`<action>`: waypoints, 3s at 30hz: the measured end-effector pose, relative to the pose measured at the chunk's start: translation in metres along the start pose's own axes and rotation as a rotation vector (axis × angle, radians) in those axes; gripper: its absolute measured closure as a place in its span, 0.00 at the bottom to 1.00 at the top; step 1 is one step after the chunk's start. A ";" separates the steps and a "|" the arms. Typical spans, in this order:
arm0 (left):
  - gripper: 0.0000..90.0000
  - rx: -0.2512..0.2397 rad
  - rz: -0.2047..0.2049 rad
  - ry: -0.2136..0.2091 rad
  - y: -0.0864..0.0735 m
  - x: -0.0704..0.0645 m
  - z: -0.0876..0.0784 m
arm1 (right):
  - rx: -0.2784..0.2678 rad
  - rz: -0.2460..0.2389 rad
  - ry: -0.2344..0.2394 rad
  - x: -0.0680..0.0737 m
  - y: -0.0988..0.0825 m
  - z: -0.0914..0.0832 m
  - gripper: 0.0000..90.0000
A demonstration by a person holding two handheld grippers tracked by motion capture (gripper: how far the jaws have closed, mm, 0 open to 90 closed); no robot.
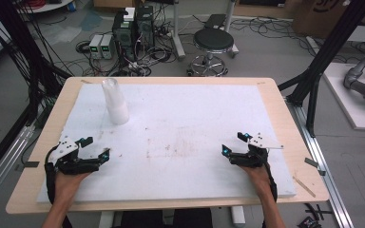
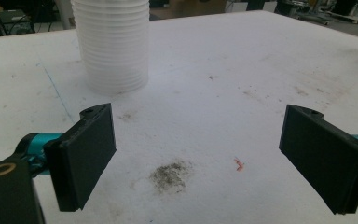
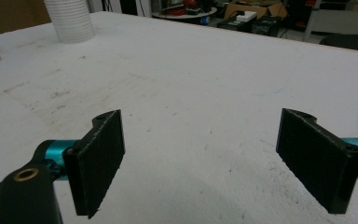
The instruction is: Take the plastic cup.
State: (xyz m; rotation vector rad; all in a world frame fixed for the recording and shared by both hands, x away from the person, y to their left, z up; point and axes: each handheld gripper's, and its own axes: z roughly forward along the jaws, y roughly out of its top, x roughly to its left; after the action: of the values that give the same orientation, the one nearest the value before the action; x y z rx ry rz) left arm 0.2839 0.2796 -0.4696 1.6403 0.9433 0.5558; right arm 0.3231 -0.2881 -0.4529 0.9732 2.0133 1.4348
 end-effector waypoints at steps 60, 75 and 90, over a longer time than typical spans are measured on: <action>0.10 -0.041 0.101 -0.124 0.170 0.072 0.023 | 0.020 0.008 0.031 -0.002 0.001 0.001 0.17; 0.10 0.063 0.117 -0.170 0.192 0.083 0.069 | 0.022 0.011 0.026 -0.002 0.001 0.002 0.17; 0.10 0.160 0.145 -0.172 0.195 0.079 0.107 | 0.029 0.014 0.035 -0.002 0.001 0.002 0.17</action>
State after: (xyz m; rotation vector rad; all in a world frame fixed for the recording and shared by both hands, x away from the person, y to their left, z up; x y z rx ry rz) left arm 0.4682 0.2679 -0.3227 1.8797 0.7621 0.4373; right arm 0.3264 -0.2882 -0.4529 0.9831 2.0613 1.4433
